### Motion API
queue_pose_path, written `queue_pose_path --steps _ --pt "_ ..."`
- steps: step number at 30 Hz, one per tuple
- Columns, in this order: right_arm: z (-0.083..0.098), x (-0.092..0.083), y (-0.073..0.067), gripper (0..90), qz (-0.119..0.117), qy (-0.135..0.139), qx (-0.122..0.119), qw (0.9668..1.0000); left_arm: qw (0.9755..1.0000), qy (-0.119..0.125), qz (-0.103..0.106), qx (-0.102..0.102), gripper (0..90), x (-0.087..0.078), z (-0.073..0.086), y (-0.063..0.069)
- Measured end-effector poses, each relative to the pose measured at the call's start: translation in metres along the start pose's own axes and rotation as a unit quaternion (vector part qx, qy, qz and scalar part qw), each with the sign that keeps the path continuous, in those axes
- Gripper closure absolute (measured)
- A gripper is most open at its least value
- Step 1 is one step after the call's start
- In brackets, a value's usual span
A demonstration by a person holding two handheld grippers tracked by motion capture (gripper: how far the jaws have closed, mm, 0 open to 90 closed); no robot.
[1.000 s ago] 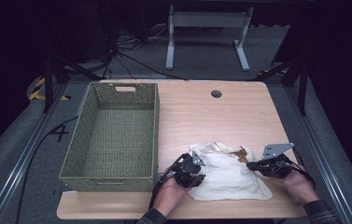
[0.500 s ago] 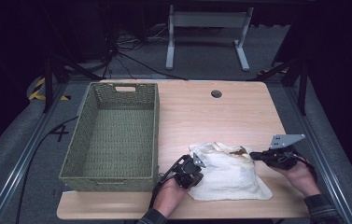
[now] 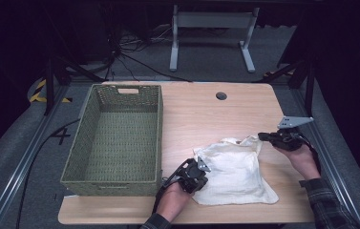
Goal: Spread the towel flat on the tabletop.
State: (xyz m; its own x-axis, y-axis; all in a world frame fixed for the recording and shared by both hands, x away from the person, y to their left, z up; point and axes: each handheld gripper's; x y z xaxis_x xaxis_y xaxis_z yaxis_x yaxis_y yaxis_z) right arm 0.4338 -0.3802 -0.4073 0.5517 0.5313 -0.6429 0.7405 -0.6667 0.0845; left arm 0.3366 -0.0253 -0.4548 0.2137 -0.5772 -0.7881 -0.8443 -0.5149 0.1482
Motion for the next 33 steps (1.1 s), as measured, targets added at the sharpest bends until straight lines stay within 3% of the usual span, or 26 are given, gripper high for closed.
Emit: queue_pose_path --steps 6,9,12,16,23,30,33 --pt "-0.001 0.013 0.021 89.6 0.036 -0.01 0.011 0.9992 1.0 -0.001 -0.004 0.004 89.6 0.0 0.0 0.001" --pt "0.003 0.019 0.032 89.4 0.073 -0.026 0.02 0.9968 1.0 -0.002 -0.004 0.002 89.6 0.0 0.0 0.001" --pt "0.008 0.015 0.034 83.6 0.078 -0.006 0.039 0.9962 1.0 -0.001 0.0 0.001 89.6 0.0 0.0 0.0" --pt "0.013 -0.005 0.024 82.8 0.053 0.006 0.039 0.9978 1.0 -0.001 -0.002 0.002 89.5 0.0 0.0 0.001" --pt "0.028 -0.018 0.004 89.0 0.01 -0.01 0.036 0.9993 1.0 0.001 0.003 -0.002 89.3 0.0 0.001 0.0" --pt "0.037 0.002 -0.014 89.3 -0.028 -0.052 0.029 0.9978 1.0 0.001 0.003 -0.002 89.2 0.0 0.001 0.0" --pt "0.039 0.012 -0.019 89.3 -0.028 -0.076 0.018 0.9965 1.0 0.001 0.002 -0.002 89.2 0.0 0.001 0.0"
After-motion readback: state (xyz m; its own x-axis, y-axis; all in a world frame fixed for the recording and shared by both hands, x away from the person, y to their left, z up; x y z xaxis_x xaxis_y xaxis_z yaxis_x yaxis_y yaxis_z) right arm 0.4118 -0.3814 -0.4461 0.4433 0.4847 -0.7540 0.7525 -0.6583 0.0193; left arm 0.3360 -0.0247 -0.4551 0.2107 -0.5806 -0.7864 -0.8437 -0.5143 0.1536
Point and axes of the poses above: each handheld gripper's, and its own axes: x roughly forward along the jaws, z roughly out of its underside, y roughly to its right, and after that the axes turned 2 degrees about -x, right-handed
